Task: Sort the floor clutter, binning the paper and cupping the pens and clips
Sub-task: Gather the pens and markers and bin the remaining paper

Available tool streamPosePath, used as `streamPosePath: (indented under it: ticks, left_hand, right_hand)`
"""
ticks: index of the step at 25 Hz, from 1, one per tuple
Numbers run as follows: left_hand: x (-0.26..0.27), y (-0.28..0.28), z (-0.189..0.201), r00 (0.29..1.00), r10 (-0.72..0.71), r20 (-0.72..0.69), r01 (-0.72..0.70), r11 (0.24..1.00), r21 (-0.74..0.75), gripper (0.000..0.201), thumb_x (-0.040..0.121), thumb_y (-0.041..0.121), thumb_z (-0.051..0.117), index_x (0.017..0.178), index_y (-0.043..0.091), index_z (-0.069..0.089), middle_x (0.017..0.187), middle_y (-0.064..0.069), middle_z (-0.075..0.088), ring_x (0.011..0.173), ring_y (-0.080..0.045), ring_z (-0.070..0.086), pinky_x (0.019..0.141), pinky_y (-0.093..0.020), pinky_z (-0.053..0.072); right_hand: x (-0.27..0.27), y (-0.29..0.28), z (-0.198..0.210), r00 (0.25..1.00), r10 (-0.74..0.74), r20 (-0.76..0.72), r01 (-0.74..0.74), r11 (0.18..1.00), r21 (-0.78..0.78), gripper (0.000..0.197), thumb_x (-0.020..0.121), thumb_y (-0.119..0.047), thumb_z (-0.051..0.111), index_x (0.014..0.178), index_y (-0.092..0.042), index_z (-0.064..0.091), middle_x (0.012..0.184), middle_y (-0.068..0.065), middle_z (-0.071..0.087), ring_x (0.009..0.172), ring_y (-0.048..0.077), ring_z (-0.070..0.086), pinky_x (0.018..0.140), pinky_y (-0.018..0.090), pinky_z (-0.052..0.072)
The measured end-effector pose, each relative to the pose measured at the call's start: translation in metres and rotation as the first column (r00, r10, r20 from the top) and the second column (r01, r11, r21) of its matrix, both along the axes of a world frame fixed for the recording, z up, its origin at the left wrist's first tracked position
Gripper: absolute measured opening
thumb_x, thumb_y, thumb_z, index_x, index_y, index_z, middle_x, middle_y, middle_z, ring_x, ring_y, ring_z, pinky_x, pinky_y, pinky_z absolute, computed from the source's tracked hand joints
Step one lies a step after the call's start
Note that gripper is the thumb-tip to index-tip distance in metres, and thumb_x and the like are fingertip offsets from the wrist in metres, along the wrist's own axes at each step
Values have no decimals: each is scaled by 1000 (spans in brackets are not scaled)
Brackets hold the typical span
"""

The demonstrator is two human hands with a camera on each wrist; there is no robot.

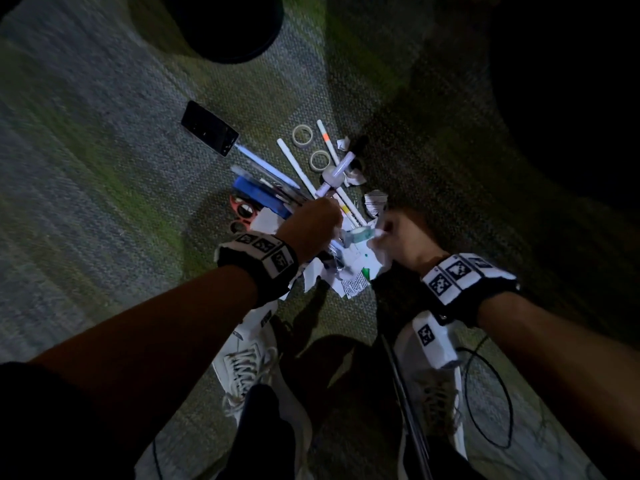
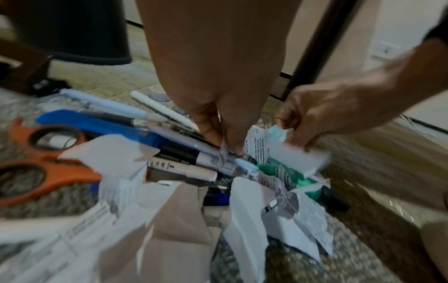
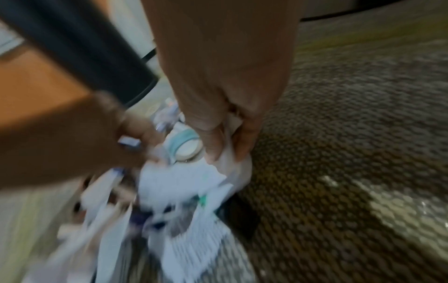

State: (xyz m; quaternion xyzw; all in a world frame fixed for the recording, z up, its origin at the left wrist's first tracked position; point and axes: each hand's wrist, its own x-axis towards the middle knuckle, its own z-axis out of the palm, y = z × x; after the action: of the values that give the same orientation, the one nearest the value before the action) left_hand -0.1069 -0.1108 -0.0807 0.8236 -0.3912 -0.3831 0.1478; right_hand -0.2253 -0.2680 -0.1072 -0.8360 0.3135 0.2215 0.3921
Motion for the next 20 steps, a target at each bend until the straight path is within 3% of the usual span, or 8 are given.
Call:
streamPosePath:
  ticks: [2, 4, 5, 8, 10, 14, 17, 20]
  left_hand:
    - [3, 6, -5, 995, 82, -62, -84, 996, -31, 15, 85, -3, 57, 73, 0, 65, 72, -14, 66, 70, -28, 66, 71, -42, 56]
    - [7, 10, -7, 983, 153, -103, -164, 981, -107, 10, 82, 2, 62, 76, 4, 70, 76, -13, 72, 72, -25, 70, 77, -42, 58]
    - [8, 11, -6, 974, 183, -131, -201, 970, -140, 8, 81, 3, 64, 77, 7, 70, 76, -11, 72, 74, -23, 70, 77, -42, 58]
    - [5, 7, 0, 999, 42, 17, -37, 975, -218, 13, 80, -1, 67, 91, 6, 68, 79, -8, 72, 74, -21, 71, 73, -38, 57]
    - [5, 3, 2, 996, 59, -63, -70, 979, -190, 27, 79, 4, 74, 103, 12, 64, 83, -4, 66, 75, -18, 70, 72, -36, 57]
    - [4, -2, 2, 986, 45, -158, -65, 990, -122, 47, 75, 11, 82, 118, 13, 64, 84, 0, 61, 69, -8, 59, 71, -24, 47]
    - [6, -1, 3, 992, 63, -112, -77, 989, -125, 27, 80, 8, 76, 106, 3, 70, 88, -12, 70, 77, -19, 65, 82, -28, 50]
    - [14, 3, 2, 990, 110, -90, -125, 975, -182, 10, 84, -2, 67, 92, -3, 72, 85, -17, 74, 82, -24, 72, 80, -38, 55]
  right_hand:
    - [1, -10, 8, 990, -134, 48, 134, 991, 7, 19, 74, -13, 82, 84, -11, 66, 69, 1, 65, 54, 10, 59, 45, 12, 45]
    - [4, -19, 17, 960, -261, 104, 254, 964, 76, 36, 73, -8, 82, 102, -7, 60, 76, 6, 64, 55, 13, 58, 42, 15, 46]
    - [9, -24, 20, 950, -278, 143, 269, 960, 82, 48, 72, -8, 83, 112, -7, 56, 83, 5, 63, 64, 16, 60, 46, 16, 45]
    - [25, -38, 11, 969, -160, 189, 162, 987, 9, 78, 69, -12, 86, 137, -11, 48, 109, 2, 58, 97, 15, 56, 74, 19, 41]
    - [35, -39, 4, 982, -69, 177, 73, 997, -13, 69, 69, -13, 85, 131, -11, 56, 108, 3, 59, 96, 13, 56, 80, 24, 42]
    - [46, -33, 5, 981, 65, 182, -69, 998, 12, 25, 77, -9, 78, 102, -5, 74, 84, 8, 71, 74, 3, 61, 70, 28, 45]
    - [41, -40, 10, 964, -48, 260, 54, 998, -17, 20, 77, -17, 80, 95, -7, 76, 86, 13, 72, 75, 14, 64, 60, 17, 40]
    - [21, -59, 18, 924, -245, 293, 243, 969, 41, 25, 80, -14, 79, 100, 0, 73, 90, 13, 68, 69, 2, 62, 64, 14, 48]
